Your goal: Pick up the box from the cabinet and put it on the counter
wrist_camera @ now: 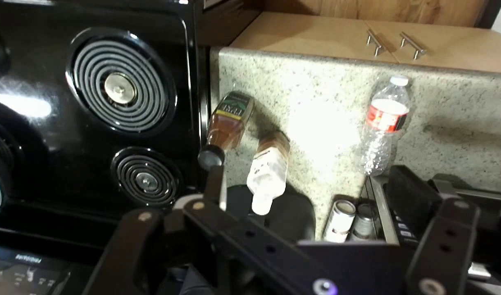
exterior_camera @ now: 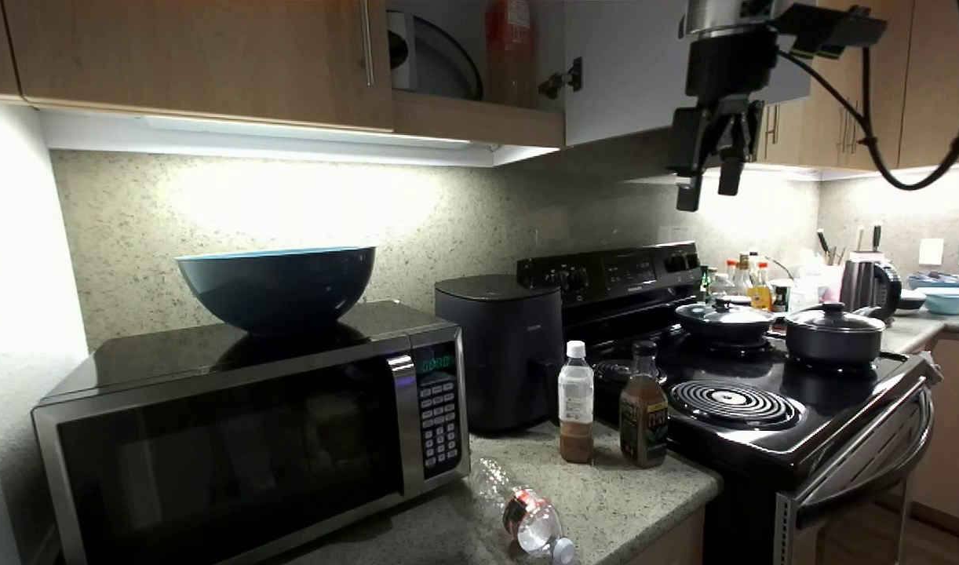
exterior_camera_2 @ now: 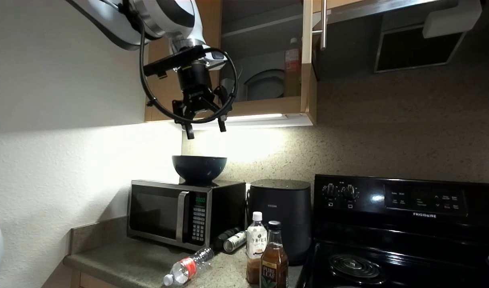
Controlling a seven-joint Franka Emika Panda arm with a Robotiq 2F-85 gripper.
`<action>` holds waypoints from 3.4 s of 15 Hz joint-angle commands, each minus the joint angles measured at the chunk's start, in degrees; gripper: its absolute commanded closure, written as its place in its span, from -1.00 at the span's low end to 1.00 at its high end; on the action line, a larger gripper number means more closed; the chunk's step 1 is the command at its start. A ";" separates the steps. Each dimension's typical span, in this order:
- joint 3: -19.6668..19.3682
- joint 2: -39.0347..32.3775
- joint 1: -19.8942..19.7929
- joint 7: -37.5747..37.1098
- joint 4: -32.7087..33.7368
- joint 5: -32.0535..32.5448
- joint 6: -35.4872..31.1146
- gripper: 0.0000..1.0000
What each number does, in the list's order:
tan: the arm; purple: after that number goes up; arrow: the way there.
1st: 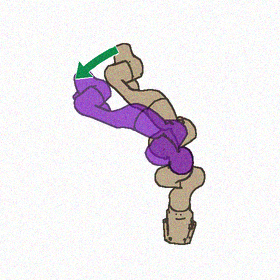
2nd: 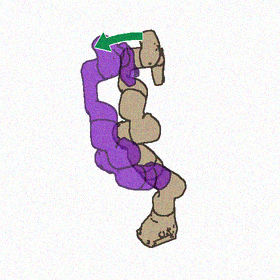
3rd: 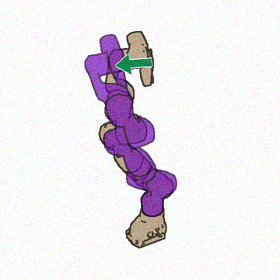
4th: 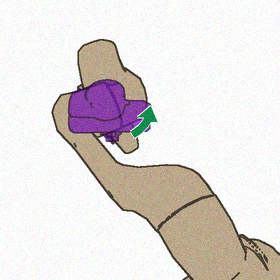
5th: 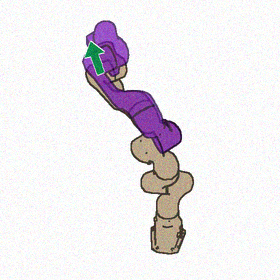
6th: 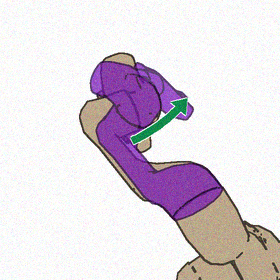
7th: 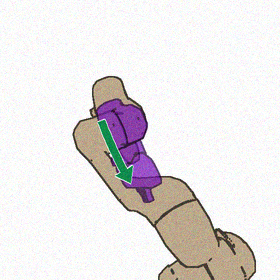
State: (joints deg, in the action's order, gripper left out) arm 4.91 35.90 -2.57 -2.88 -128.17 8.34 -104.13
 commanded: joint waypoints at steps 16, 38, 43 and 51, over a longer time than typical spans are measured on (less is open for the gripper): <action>2.65 -18.75 1.54 -1.27 24.77 6.43 -18.63 -1.00; 3.26 -40.40 6.33 -13.14 50.36 12.91 -37.24 -1.00; 3.74 -41.46 5.90 -13.29 51.22 12.78 -38.12 -1.00; 2.52 -45.20 6.06 -15.66 53.69 16.75 -43.42 -1.00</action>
State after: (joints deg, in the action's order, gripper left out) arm 8.14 -7.34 3.32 -16.27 -76.25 22.27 -144.96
